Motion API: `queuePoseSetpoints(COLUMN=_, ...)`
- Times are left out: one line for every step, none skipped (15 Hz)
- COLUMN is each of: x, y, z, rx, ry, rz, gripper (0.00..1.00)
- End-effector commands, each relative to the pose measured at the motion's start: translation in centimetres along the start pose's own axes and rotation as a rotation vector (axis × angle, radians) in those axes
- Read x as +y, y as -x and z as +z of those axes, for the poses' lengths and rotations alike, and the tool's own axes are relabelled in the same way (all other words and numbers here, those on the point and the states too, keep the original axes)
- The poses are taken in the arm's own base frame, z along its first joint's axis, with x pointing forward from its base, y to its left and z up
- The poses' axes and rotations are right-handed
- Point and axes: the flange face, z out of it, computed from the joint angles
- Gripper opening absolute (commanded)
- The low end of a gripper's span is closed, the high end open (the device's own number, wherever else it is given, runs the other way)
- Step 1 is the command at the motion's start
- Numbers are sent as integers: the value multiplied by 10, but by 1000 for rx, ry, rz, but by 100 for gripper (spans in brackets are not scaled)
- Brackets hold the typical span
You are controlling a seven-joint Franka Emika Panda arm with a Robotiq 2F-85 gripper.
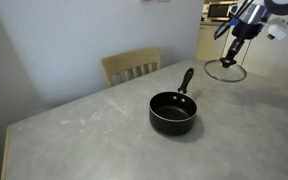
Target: Pick the lid on the table and put it on the pot
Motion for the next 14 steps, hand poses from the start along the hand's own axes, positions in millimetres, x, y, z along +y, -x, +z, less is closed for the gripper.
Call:
queuePoseSetpoints(x=-12, y=-4, z=-28, rx=6, ry=26, rz=-21, gripper=15)
queuePoseSetpoints(x=-17, y=-9, z=-33, rx=12, ry=32, rz=-28, gripper=15)
queuePoseSetpoints(x=-22, y=-13, z=-37, rx=19, ry=37, rz=-38, gripper=15)
queuePoseSetpoints(x=-27, y=-18, z=-40, rx=24, ry=41, rz=-44, gripper=15)
queuePoseSetpoints(x=-33, y=-23, z=-43, rx=30, ry=44, rz=-51, gripper=15)
queuePoseSetpoints(x=-40, y=-27, z=-45, rx=32, ry=44, rz=-59, gripper=15)
queuePoseSetpoints(x=-45, y=-32, z=-47, rx=32, ry=43, rz=-63, gripper=15)
queuePoseSetpoints(x=-52, y=-36, z=-48, rx=32, ry=40, rz=-68, gripper=15)
queuePoseSetpoints(x=-58, y=-40, z=-49, rx=28, ry=38, rz=-73, gripper=15)
queuePoseSetpoints(x=-65, y=-46, z=-50, rx=26, ry=33, rz=-78, gripper=15)
queuePoseSetpoints(x=-72, y=-50, z=-51, rx=24, ry=29, rz=-81, gripper=15)
queuePoseSetpoints(x=-80, y=-56, z=-54, rx=21, ry=25, rz=-84, gripper=15)
queuePoseSetpoints(x=-88, y=-60, z=-55, rx=19, ry=19, rz=-87, gripper=15)
queuePoseSetpoints(x=-97, y=-66, z=-57, rx=22, ry=14, rz=-94, gripper=15)
